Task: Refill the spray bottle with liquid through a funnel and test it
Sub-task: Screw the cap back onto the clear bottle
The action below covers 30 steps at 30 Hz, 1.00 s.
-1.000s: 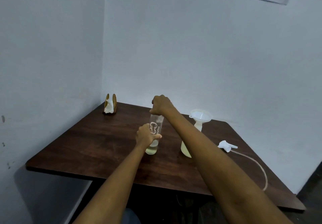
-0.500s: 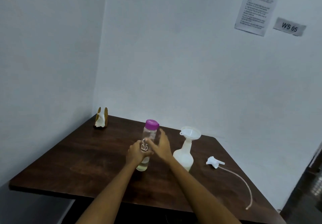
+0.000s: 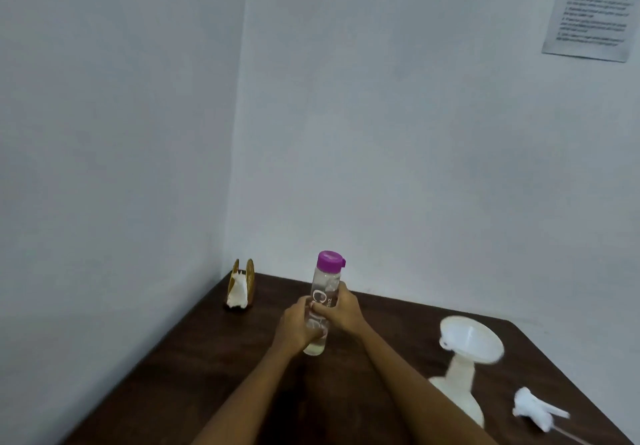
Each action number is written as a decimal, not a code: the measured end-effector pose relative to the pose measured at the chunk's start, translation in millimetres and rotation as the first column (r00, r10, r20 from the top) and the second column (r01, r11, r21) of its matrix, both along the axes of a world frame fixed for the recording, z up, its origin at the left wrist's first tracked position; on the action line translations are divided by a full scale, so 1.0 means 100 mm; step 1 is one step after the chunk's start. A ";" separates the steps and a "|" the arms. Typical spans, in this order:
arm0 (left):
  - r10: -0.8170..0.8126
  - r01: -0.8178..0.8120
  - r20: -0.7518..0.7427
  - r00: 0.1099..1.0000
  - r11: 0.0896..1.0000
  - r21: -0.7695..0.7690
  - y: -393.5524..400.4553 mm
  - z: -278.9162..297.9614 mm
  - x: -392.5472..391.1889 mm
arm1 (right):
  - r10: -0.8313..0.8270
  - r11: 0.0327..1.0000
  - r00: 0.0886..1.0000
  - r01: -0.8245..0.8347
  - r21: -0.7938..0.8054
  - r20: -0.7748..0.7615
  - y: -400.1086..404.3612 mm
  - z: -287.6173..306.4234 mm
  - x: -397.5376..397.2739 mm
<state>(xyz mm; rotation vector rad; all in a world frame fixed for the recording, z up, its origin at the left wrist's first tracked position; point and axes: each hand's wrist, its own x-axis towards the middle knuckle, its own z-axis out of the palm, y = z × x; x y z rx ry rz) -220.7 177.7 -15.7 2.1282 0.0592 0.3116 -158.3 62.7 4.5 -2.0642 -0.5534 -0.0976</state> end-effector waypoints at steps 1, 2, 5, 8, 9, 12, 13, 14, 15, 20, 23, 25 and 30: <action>-0.006 0.006 0.005 1.000 1.000 0.006 0.11 -0.03 0.16 | -0.002 1.000 1.000 0.003 0.022 -0.010 0.10 -0.01 0.16; -0.019 0.019 -0.001 1.000 1.000 0.011 0.22 -0.07 0.31 | -0.004 1.000 1.000 0.004 0.031 -0.019 0.20 -0.04 0.31; -0.084 0.086 -0.042 0.996 0.996 0.036 0.51 -0.20 0.72 | 0.011 1.000 1.000 -0.011 -0.002 -0.024 0.47 -0.16 0.77; -0.105 0.109 -0.077 0.991 0.993 0.048 0.72 -0.29 1.10 | -0.026 0.999 0.999 0.025 -0.024 -0.028 0.67 -0.27 1.14; -0.099 0.103 -0.080 0.992 0.994 0.048 0.76 -0.30 1.22 | -0.027 0.999 0.999 0.027 -0.019 -0.027 0.73 -0.27 1.24; -0.081 0.085 -0.074 0.994 0.995 0.055 0.84 -0.31 1.51 | -0.015 0.999 0.999 0.013 -0.050 -0.046 0.83 -0.27 1.52; -0.077 0.081 -0.071 0.995 0.995 0.055 0.84 -0.31 1.59 | -0.011 0.998 0.999 0.008 -0.065 -0.052 0.85 -0.28 1.62; -0.067 0.072 -0.076 0.995 0.996 0.055 0.85 -0.33 1.65 | -0.003 0.997 0.998 -0.002 -0.078 -0.062 0.86 -0.28 1.71; -0.059 0.064 -0.080 0.995 0.996 0.058 0.85 -0.33 1.69 | 0.009 0.996 0.998 -0.015 -0.085 -0.069 0.86 -0.29 1.78; -0.027 0.037 -0.129 0.991 0.996 0.077 0.92 -0.41 1.88 | -0.004 0.993 0.995 -0.008 -0.117 -0.103 0.90 -0.33 1.95; -0.020 0.038 -0.167 0.986 0.994 0.101 0.93 -0.36 1.91 | 0.012 0.989 0.990 -0.033 -0.147 -0.144 0.89 -0.33 1.96; -0.023 0.052 -0.215 0.976 0.991 0.126 0.92 -0.32 1.87 | 0.061 0.979 0.972 -0.103 -0.177 -0.228 0.85 -0.33 1.91; 0.073 -0.020 -0.239 0.968 0.976 0.215 0.86 -0.24 1.62 | -0.012 0.985 0.960 -0.037 -0.167 -0.281 0.69 -0.39 1.50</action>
